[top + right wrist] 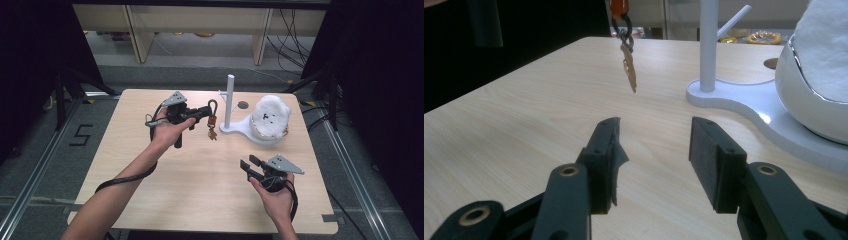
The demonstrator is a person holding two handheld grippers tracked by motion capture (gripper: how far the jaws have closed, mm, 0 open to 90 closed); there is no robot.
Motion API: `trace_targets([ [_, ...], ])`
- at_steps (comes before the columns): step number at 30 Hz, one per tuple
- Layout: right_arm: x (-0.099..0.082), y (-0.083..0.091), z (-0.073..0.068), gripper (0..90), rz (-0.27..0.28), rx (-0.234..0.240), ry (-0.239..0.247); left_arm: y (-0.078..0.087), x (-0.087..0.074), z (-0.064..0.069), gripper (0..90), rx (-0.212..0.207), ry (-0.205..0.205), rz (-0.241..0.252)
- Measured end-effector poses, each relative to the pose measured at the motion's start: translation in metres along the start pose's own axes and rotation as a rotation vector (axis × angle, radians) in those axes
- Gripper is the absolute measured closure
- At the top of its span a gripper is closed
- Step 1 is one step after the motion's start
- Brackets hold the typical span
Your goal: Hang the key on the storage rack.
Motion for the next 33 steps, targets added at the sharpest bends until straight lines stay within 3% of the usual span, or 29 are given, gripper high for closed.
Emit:
trace_targets([
  [2,-0.001,-0.001,0.003,56.0,0.01,-0.005,0.041,-0.003,0.003,-0.001,83.9,0.001,-0.003,0.001],
  [3,-0.003,0.0,0.0,55.9,-0.004,-0.001,-0.016,-0.004,0.005,-0.001,83.9,0.002,-0.003,0.0],
  [4,-0.003,-0.001,0.003,55.8,0.007,0.005,0.022,-0.006,0.006,-0.001,83.9,0.001,-0.003,-0.001],
  [5,-0.003,0.0,0.004,55.7,0.001,-0.005,0.022,-0.007,0.008,-0.002,83.9,0.001,-0.006,-0.001],
  [6,-0.005,0.0,0.001,55.6,-0.007,-0.003,-0.02,-0.009,0.009,-0.002,84.0,0.0,-0.006,-0.004],
  [17,-0.003,-0.002,0.005,55.3,0.011,0.004,0.025,-0.025,0.015,-0.009,83.9,0.013,0.014,-0.017],
  [19,-0.004,-0.002,0.004,55.3,0.013,0.006,0.019,-0.028,0.016,-0.011,83.9,0.015,0.021,-0.02],
  [20,-0.005,-0.002,0.002,55.2,0.0,0.005,-0.019,-0.029,0.016,-0.012,84.0,0.018,0.022,-0.023],
  [25,-0.005,-0.002,0.003,55.1,0.01,0.011,-0.003,-0.035,0.015,-0.017,83.9,0.022,0.044,-0.035],
  [26,-0.005,-0.002,0.002,55.1,0.012,0.007,-0.021,-0.036,0.015,-0.018,83.9,0.021,0.05,-0.033],
  [33,-0.005,-0.001,0.002,55.0,0.005,0.004,-0.021,-0.042,0.016,-0.018,83.9,0.016,0.063,-0.043],
])
Point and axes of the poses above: each handheld gripper's, and its own axes: y roughly backward along the jaws, x roughly out of its top, z roughly to its right, the point moved 6 cm from there along -y, roughly forward along the jaws, and after that the axes turned 8 degrees about x, right-handed, at the moved point
